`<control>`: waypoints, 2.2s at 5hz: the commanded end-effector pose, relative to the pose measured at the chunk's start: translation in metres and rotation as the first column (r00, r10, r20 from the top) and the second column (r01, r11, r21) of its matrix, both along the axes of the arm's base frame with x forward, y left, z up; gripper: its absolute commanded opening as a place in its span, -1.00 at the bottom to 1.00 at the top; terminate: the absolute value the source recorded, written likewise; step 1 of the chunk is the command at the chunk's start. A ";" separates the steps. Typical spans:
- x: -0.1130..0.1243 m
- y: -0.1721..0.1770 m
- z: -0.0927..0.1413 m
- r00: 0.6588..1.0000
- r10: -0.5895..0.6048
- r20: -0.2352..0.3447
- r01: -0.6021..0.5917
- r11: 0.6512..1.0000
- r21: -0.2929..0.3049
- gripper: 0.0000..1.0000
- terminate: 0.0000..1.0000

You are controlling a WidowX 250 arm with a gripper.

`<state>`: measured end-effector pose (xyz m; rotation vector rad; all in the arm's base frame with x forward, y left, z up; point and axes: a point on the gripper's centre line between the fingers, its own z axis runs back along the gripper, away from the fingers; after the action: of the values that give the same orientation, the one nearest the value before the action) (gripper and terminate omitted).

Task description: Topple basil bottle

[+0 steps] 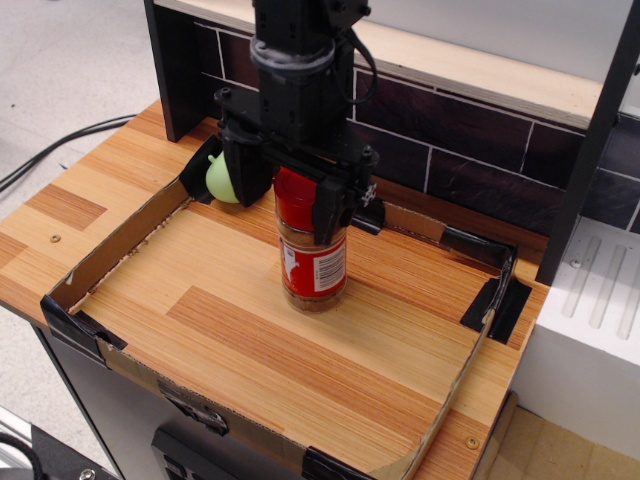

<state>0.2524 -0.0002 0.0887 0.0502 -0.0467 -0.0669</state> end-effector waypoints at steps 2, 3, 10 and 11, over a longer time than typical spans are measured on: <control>0.022 -0.006 0.001 0.996 -0.059 0.071 0.059 0.998 -0.006 1.00 -1.00; 0.024 -0.008 0.004 0.991 -0.124 0.040 0.126 0.991 -0.042 -1.00 -1.00; 0.010 -0.057 -0.007 0.802 -0.443 0.400 0.555 0.801 -0.225 -1.00 -1.00; 0.015 -0.055 -0.014 0.825 -0.429 0.368 0.524 0.823 -0.217 -1.00 -1.00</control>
<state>0.2636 -0.0560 0.0691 -0.2815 -0.3659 -0.5578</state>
